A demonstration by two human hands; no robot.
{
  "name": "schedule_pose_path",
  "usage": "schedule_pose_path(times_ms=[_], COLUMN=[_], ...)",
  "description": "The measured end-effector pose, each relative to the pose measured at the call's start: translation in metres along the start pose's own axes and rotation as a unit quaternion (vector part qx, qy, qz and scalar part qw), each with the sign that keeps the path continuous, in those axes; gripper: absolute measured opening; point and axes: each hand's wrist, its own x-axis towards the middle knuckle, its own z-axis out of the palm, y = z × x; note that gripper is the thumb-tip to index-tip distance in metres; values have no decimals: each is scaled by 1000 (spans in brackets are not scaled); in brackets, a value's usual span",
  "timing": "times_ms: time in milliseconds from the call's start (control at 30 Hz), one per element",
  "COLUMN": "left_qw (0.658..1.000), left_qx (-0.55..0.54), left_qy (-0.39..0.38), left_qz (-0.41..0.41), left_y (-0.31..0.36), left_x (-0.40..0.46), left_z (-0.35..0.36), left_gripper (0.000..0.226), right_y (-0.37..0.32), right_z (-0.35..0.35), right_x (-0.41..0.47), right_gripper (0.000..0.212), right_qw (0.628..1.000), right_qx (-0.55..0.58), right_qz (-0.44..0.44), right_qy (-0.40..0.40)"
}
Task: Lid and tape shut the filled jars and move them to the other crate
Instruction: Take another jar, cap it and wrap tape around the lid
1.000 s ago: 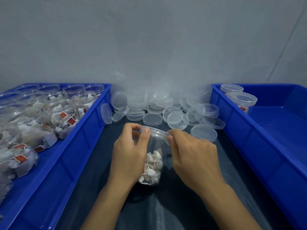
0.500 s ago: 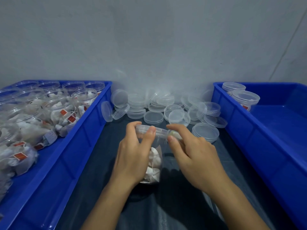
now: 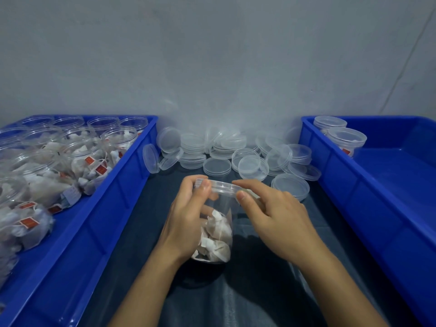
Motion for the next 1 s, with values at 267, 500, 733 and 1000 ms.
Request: schedule_pose_path(times_ms=[267,500,733,1000], left_qw=[1000,945,922,953], left_qx=[0,236,367,286], left_qy=[-24,158,80,79], left_qz=[-17,161,97,67], left_y=[-2,1,7,3], left_x=[0,-3,-15,-9], left_z=[-2,3,17,13], left_gripper=[47,29,83,53], right_y=[2,1,-7,-6], right_z=[3,7,11,6], right_x=[2,0,-4,-4], right_gripper=[24,27,39,38], right_qw=[997,998,996,998], right_qx=[79,56,24,30], right_qz=[3,8,-2,-1], right_qy=[-12,28,84,54])
